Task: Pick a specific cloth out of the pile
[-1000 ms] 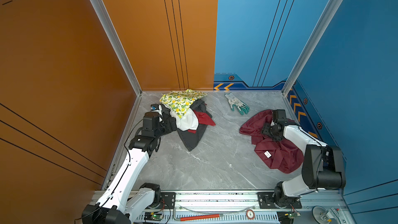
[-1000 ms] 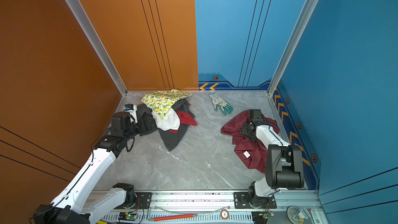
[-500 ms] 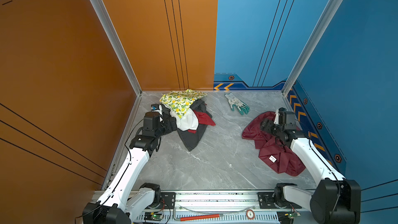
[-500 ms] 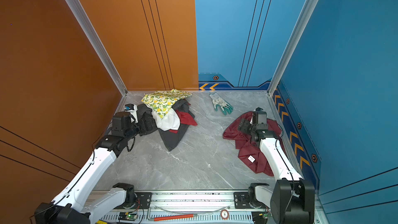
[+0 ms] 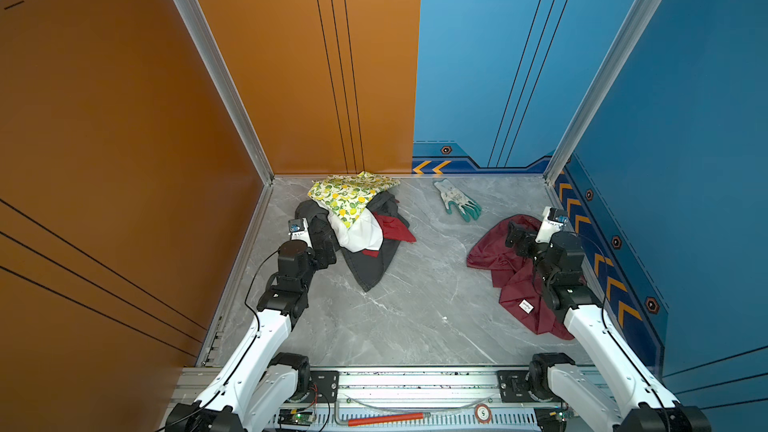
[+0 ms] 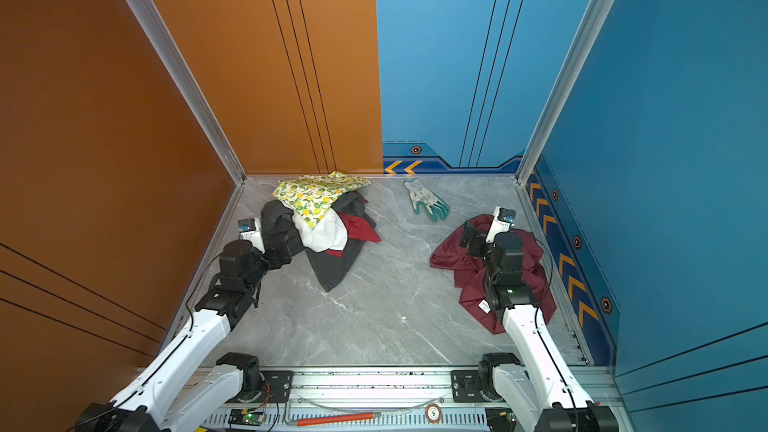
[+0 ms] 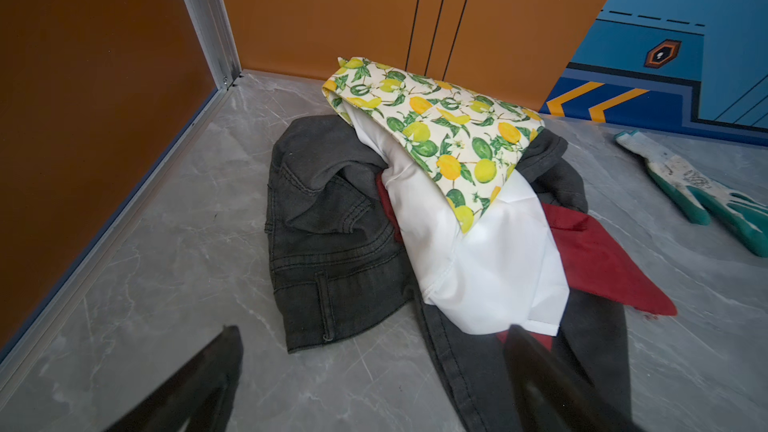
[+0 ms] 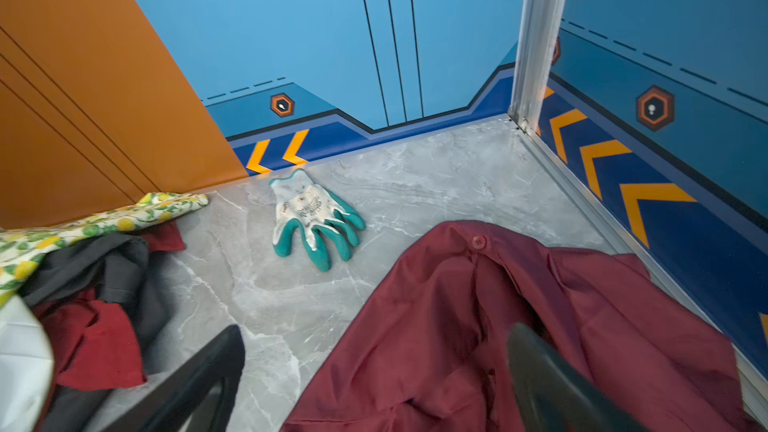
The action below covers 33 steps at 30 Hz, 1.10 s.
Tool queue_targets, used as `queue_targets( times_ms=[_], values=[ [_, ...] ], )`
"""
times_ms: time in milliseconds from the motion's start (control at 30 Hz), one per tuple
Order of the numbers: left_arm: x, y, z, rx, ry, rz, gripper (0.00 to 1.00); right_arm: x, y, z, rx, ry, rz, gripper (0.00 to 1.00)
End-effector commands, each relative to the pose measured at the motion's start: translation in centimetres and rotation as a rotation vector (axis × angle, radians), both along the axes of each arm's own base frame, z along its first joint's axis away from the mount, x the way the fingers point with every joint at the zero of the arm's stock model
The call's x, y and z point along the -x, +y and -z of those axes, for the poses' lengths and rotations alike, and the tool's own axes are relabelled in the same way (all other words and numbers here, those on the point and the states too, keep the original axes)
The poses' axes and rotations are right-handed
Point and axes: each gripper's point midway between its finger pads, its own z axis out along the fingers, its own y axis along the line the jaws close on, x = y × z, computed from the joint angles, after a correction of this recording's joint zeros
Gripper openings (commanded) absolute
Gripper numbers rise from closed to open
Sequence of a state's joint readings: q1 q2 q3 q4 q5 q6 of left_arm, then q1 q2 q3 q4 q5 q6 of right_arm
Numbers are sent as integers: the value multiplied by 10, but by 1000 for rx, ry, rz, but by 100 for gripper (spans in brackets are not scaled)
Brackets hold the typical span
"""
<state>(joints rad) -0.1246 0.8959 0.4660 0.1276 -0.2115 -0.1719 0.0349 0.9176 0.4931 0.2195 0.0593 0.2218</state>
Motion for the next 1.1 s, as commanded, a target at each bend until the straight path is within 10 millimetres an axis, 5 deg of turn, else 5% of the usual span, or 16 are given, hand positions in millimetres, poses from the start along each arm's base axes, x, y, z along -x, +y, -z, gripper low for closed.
queue_targets(
  times_ms=[0, 233, 333, 500, 633, 733, 1067],
  values=[
    [-11, 20, -8, -94, -89, -69, 98, -2, -19, 14, 82, -67, 95, 100],
    [-32, 33, 37, -85, -32, -57, 98, -1, -34, 70, 167, -39, 168, 100],
    [-40, 35, 57, -119, -37, -47, 98, -8, -35, 78, 180, -50, 175, 100],
    [-57, 14, 88, -165, -36, 26, 98, -29, -22, 102, 195, -69, 117, 100],
    [-63, 33, 87, -175, -26, -98, 98, -42, 0, 110, 252, 28, 19, 100],
    [-62, 33, 87, -176, -29, -99, 98, -48, -18, 117, 173, 96, 52, 100],
    [-62, 32, 87, -177, -28, -96, 98, -49, -16, 115, 189, 77, 57, 100]
  ],
)
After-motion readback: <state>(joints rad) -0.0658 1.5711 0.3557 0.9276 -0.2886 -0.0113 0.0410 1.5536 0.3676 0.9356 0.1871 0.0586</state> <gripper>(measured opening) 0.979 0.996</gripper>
